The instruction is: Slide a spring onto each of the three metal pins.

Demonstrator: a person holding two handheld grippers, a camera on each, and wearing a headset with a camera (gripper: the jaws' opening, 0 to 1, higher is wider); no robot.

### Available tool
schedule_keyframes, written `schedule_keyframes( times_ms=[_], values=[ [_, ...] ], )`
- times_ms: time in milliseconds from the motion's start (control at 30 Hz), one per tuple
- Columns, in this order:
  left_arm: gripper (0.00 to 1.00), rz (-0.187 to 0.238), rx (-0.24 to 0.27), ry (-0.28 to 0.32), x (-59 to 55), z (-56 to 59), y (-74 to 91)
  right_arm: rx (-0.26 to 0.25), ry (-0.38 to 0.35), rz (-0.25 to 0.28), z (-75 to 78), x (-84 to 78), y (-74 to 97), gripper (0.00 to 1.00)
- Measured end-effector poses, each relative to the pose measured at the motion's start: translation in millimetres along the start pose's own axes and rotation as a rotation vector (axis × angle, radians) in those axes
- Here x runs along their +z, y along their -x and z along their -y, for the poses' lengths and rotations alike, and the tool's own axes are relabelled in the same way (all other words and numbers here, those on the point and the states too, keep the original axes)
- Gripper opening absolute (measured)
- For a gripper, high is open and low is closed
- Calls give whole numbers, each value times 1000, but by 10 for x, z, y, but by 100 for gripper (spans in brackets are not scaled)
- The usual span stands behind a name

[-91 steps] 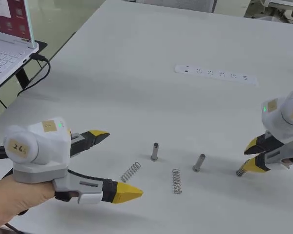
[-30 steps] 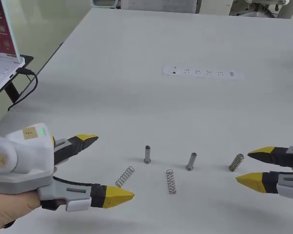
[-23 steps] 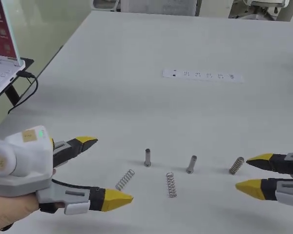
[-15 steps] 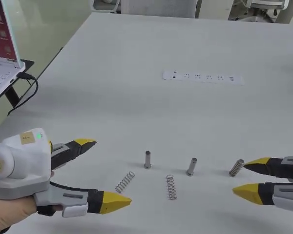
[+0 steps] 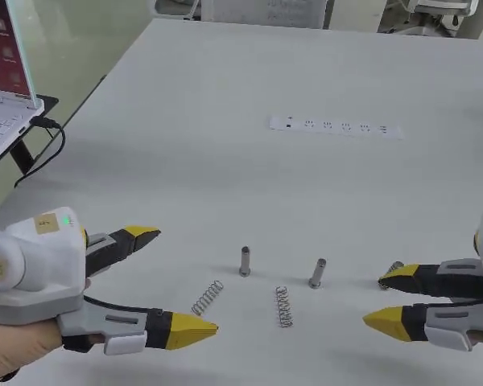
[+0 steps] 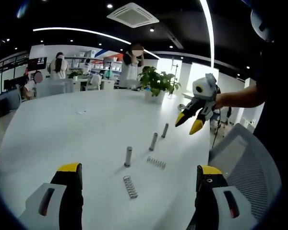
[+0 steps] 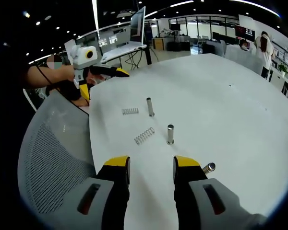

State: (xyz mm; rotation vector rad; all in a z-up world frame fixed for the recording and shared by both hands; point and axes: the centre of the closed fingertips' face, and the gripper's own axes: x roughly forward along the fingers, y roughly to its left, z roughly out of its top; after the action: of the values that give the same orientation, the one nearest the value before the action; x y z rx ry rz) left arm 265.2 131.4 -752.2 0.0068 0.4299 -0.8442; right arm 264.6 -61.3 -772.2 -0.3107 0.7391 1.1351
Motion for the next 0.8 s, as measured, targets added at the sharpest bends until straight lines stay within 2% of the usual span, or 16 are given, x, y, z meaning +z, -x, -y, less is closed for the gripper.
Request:
schedule_keyframes(
  times_ms=[467,800],
  values=[
    [96,-1,-5,-1,-12,16,9,13,3,-36,-57,70,-221,30],
    [96,-2,-7,2,-34,18,13,33,7,-60,-217,179,-464,30]
  ],
)
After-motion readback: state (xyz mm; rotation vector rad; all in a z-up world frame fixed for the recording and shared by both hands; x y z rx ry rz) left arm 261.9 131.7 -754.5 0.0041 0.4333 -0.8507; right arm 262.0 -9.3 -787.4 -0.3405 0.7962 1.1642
